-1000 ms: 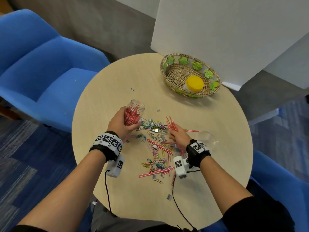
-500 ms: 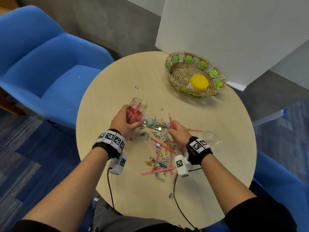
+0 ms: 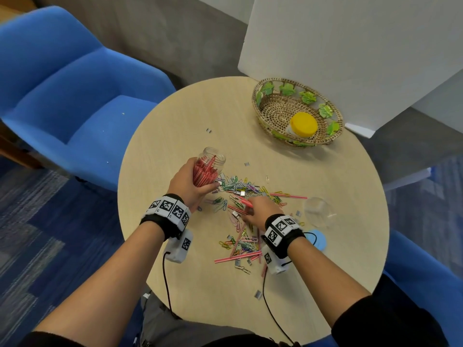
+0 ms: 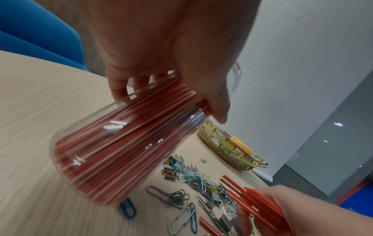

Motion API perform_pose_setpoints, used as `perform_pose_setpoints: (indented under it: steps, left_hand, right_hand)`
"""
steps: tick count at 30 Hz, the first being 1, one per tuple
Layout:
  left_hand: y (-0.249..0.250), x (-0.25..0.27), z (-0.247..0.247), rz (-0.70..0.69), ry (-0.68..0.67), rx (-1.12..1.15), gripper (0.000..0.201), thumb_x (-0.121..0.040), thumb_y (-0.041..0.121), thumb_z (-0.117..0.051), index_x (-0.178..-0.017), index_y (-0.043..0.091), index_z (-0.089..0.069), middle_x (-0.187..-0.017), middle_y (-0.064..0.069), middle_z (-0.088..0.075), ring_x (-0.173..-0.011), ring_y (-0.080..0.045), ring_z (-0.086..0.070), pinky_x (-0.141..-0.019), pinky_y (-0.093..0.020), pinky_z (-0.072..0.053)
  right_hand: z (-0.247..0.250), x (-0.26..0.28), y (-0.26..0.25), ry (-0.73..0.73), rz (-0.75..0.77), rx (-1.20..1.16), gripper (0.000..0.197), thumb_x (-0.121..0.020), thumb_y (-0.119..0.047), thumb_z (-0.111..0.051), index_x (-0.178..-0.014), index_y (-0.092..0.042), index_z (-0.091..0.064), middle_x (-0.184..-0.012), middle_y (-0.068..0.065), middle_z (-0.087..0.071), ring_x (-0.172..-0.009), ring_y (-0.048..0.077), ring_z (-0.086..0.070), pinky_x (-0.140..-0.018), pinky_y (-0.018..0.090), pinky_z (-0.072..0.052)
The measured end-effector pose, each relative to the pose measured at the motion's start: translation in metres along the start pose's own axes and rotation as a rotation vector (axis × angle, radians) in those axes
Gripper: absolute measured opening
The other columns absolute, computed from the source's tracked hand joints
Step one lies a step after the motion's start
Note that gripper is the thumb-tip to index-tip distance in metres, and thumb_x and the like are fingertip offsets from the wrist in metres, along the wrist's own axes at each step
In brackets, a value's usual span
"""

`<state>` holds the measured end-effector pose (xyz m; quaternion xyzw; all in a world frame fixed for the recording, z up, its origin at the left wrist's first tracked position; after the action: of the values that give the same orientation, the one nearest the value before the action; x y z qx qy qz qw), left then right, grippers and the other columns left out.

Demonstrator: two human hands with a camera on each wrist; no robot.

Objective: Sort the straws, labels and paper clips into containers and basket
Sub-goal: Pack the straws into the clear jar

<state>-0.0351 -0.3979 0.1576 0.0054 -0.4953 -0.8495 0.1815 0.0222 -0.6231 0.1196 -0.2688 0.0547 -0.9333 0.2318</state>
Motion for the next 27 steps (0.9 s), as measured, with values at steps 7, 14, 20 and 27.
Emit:
perform_pose_setpoints:
  steps: [7,14,20,27]
  left_hand:
    - [0.002,0.0,-0.001,-0.004,0.001,-0.004,0.069,-0.074,0.041,-0.085,-0.128,0.017,-0.049,-0.117,-0.003,-0.066,-0.106,-0.023,-0.062,-0.086,-0.031,-0.047]
    - [0.004,0.003,0.0,-0.015,0.0,0.014,0.07,-0.073,0.04,-0.086,-0.128,0.018,-0.05,-0.116,0.001,-0.065,-0.102,-0.018,-0.06,-0.084,-0.029,-0.045]
    - [0.026,0.007,-0.001,-0.059,-0.019,0.136,0.063,-0.074,0.036,-0.086,-0.122,0.02,-0.049,-0.108,0.009,-0.064,-0.099,-0.011,-0.062,-0.085,-0.026,-0.047]
    - [0.059,0.006,-0.011,-0.136,-0.044,0.251,0.062,-0.073,0.034,-0.087,-0.122,0.025,-0.05,-0.11,0.017,-0.064,-0.103,0.009,-0.058,-0.083,-0.016,-0.047]
  right_hand:
    - [0.002,0.001,0.005,-0.046,-0.007,0.027,0.021,-0.092,-0.038,-0.063,-0.097,-0.018,-0.068,-0.088,0.001,-0.068,-0.083,0.022,-0.064,-0.077,0.035,-0.054]
    - [0.029,0.011,0.02,0.15,-0.034,-0.503,0.018,-0.102,-0.036,-0.047,-0.109,-0.025,-0.06,-0.077,-0.015,-0.055,-0.067,0.004,-0.053,-0.064,0.025,-0.045]
    - [0.06,0.021,0.05,0.294,-0.279,-1.79,0.014,-0.104,-0.019,-0.047,-0.091,-0.016,-0.051,-0.058,-0.009,-0.033,-0.052,0.007,-0.031,-0.059,0.022,-0.031]
    - [0.116,0.04,0.04,0.44,-0.02,-1.805,0.019,-0.105,-0.019,-0.043,-0.087,-0.019,-0.047,-0.053,-0.009,-0.029,-0.047,0.009,-0.027,-0.053,0.023,-0.032]
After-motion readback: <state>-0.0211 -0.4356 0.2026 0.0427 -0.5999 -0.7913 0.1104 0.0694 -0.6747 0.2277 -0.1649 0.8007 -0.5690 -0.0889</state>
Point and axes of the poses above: each hand's wrist, its own x-axis away from the middle knuckle, its own z-axis out of the back of the hand, y = z × x, the point moved 4 cm from there along -x, towards the middle knuckle
